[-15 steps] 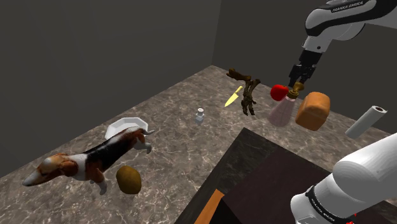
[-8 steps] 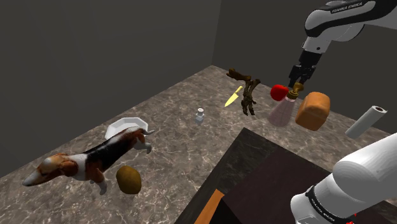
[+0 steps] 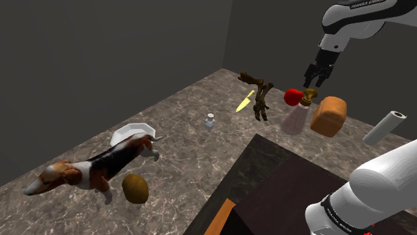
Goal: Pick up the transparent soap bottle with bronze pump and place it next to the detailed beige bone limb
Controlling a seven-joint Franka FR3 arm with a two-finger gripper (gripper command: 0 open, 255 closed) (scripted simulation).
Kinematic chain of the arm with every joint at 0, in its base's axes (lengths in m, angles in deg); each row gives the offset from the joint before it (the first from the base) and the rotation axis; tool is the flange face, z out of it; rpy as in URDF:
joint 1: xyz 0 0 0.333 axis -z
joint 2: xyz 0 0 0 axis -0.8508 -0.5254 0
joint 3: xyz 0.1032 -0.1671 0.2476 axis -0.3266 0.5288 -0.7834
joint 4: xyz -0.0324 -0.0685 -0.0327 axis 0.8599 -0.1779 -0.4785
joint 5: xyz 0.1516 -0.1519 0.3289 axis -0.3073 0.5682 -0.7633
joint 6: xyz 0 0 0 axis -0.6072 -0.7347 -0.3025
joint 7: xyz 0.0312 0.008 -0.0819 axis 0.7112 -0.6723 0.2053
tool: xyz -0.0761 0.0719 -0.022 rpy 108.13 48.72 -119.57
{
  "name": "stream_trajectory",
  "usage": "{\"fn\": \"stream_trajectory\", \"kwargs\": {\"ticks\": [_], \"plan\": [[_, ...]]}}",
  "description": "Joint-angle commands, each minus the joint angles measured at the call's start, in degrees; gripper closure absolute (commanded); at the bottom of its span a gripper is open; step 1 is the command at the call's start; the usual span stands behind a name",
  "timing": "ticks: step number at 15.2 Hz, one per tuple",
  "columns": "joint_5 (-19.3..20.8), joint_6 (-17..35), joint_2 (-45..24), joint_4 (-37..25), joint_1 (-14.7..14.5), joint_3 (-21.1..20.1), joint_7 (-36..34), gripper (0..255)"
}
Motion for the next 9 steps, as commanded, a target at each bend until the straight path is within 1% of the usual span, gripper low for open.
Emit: {"fn": "stream_trajectory", "kwargs": {"ticks": [1, 2, 9], "plan": [[-0.1, -3.6, -0.4, -3.9, 0.1, 0.2, 0.3, 0], [-0.1, -5.1, -0.6, -5.6, 0.1, 0.2, 0.4, 0], [-0.1, -5.1, -0.6, -5.6, 0.1, 0.2, 0.4, 0]]}}
